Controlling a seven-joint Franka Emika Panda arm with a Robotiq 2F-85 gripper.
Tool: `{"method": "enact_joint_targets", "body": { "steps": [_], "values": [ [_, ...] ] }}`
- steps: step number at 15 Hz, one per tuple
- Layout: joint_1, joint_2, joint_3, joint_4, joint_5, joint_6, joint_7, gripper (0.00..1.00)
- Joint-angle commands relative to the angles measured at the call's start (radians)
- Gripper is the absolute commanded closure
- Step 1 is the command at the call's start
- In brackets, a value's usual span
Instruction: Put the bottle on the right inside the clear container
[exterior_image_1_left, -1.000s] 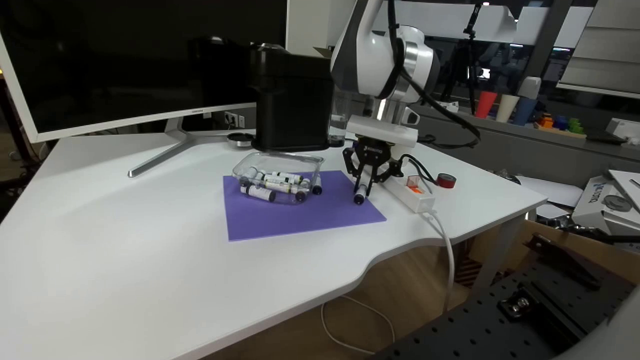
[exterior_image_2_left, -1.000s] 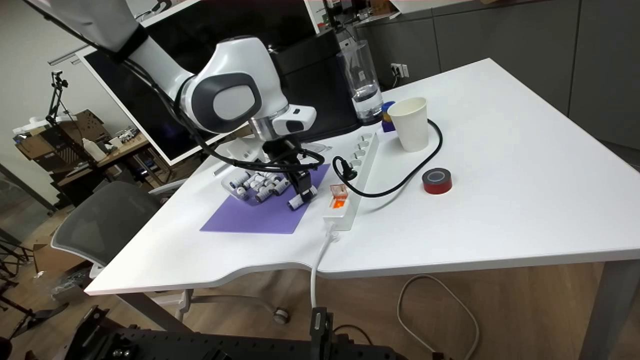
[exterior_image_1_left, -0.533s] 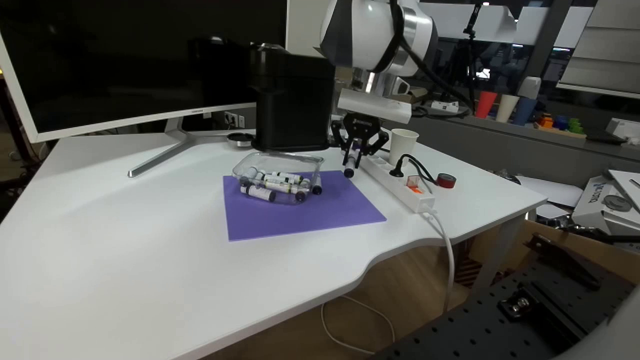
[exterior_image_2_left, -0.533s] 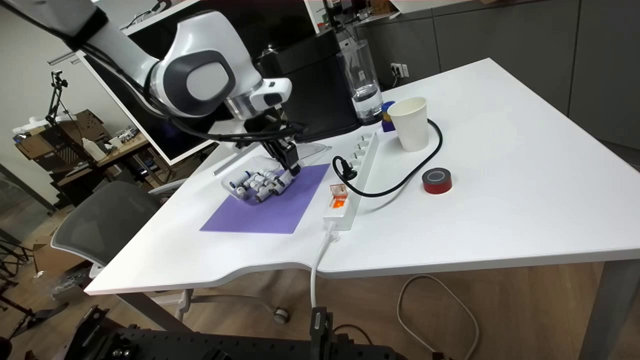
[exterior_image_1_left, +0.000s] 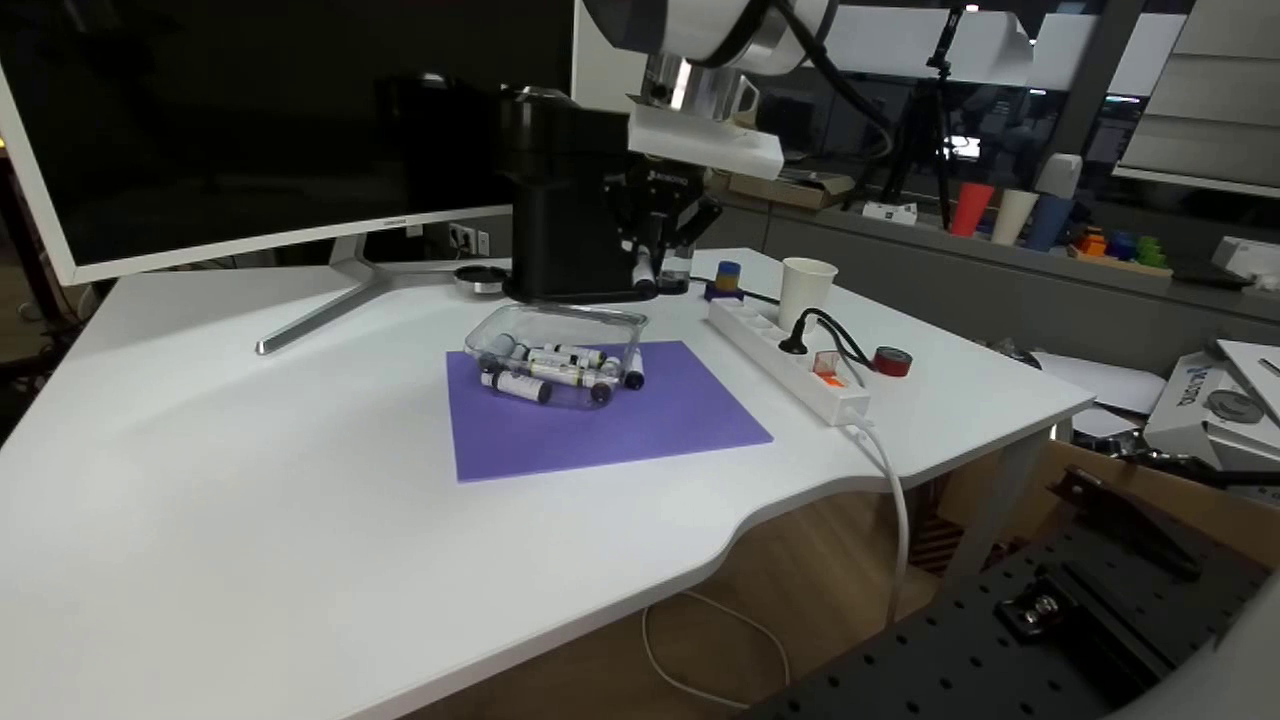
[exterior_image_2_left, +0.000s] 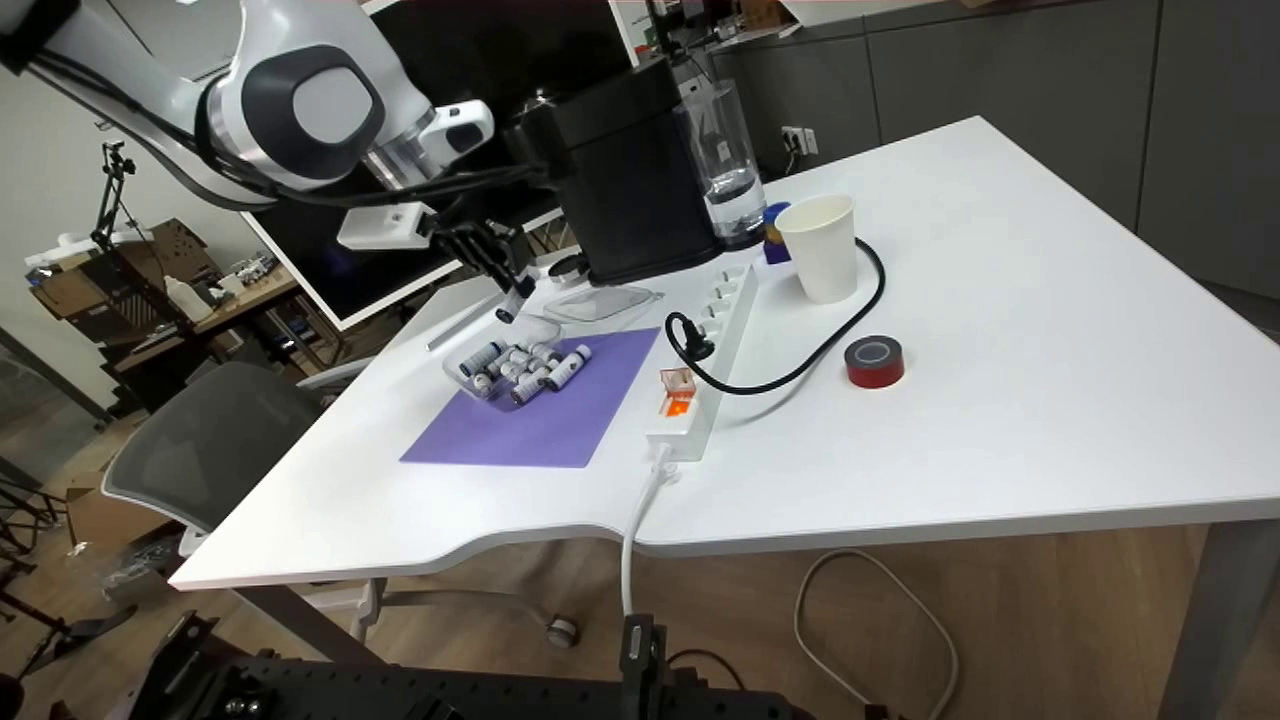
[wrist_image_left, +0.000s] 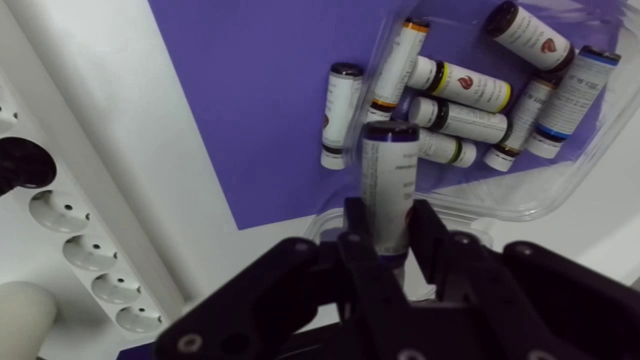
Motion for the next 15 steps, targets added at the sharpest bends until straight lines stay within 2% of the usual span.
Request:
{"method": "enact_joint_targets", "body": {
  "steps": [1, 10, 12, 13, 15],
  "values": [
    [-0.003, 0.017, 0.026, 0.062, -0.016, -0.064, -0.04, 0.93],
    [0.01, 0.152, 0.051, 0.199, -0.039, -0.194, -0.094, 0.93],
    [0.021, 0.175, 0.046, 0.22, -0.064, -0.22, -0.091, 0.68],
    [0.028, 0.184, 0.044, 0.228, -0.075, -0.231, -0.087, 0.47],
    [0.038, 0.193, 0.042, 0.236, -0.095, -0.251, -0.082, 0.34]
  ]
}}
